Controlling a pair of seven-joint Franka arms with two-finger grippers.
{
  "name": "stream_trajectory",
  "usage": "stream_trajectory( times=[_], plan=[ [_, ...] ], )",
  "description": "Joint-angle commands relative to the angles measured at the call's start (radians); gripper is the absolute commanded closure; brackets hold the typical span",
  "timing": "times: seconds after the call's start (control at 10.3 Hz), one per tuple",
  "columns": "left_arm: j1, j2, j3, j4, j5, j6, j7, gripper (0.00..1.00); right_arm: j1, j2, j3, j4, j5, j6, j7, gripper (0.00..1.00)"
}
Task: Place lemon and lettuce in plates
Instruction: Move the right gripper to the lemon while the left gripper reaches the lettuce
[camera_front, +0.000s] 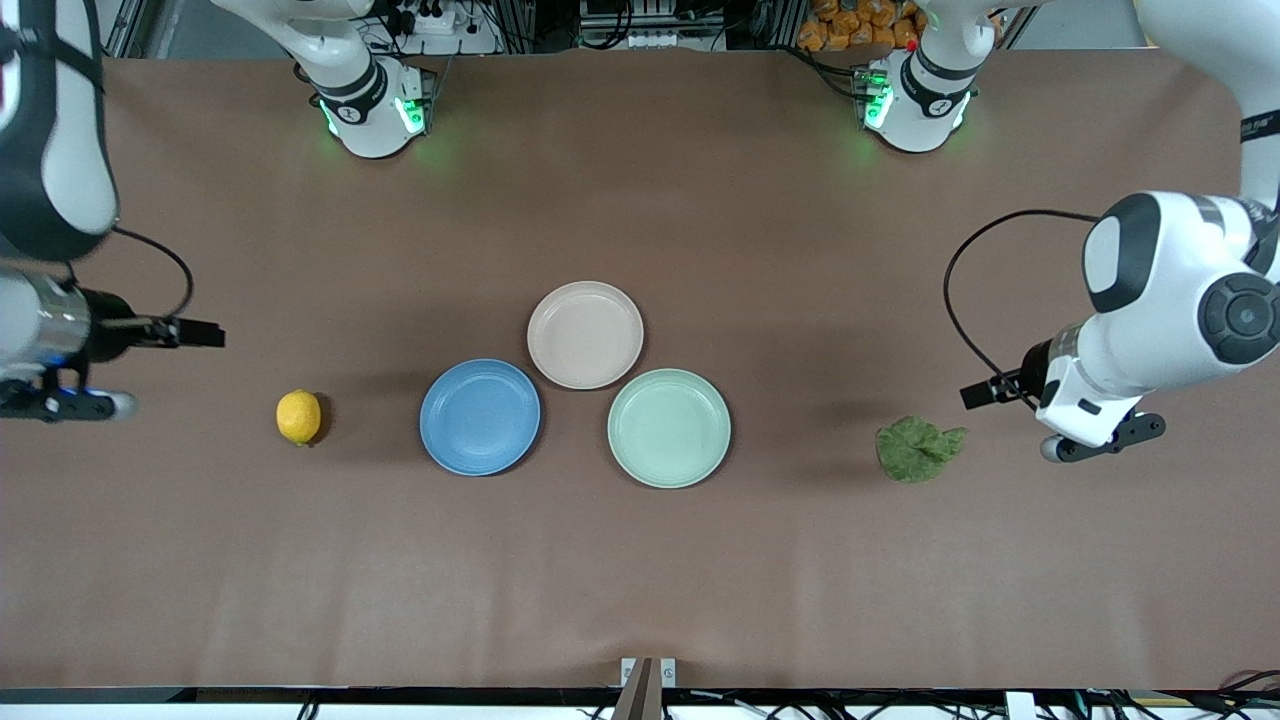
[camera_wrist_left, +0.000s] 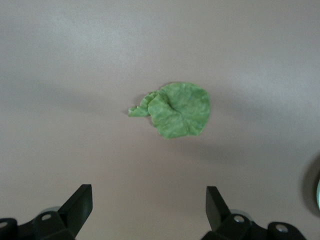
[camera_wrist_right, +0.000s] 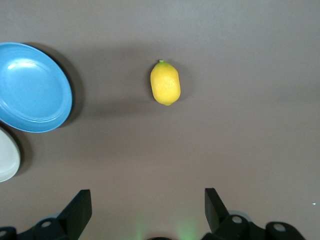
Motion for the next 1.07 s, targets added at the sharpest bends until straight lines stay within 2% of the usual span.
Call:
stream_trajectory(
  times=[0.0,0.19,0.39,0.68,0.97],
  plan=[
    [0.001,0.046,-0.004,0.011,0.081,0.048,-0.083,0.0,-0.013,0.058,0.004,0.019,-0.008,0.055,-0.006,0.0],
    [-0.006,0.088,-0.006,0.017,0.111,0.073,-0.146,0.0,-0.02,0.079,0.001,0.019,-0.01,0.109,-0.006,0.0],
    [0.0,0.119,-0.008,0.016,0.112,0.101,-0.151,0.0,-0.04,0.111,0.003,0.016,0.024,0.095,0.008,0.0],
    [-0.006,0.159,-0.008,0.007,0.112,0.148,-0.157,0.0,-0.054,0.154,0.003,0.01,0.024,0.144,-0.027,0.0],
    [-0.006,0.189,-0.008,-0.013,0.112,0.197,-0.189,0.0,-0.053,0.161,0.003,-0.038,0.024,0.209,-0.029,0.0]
  ],
)
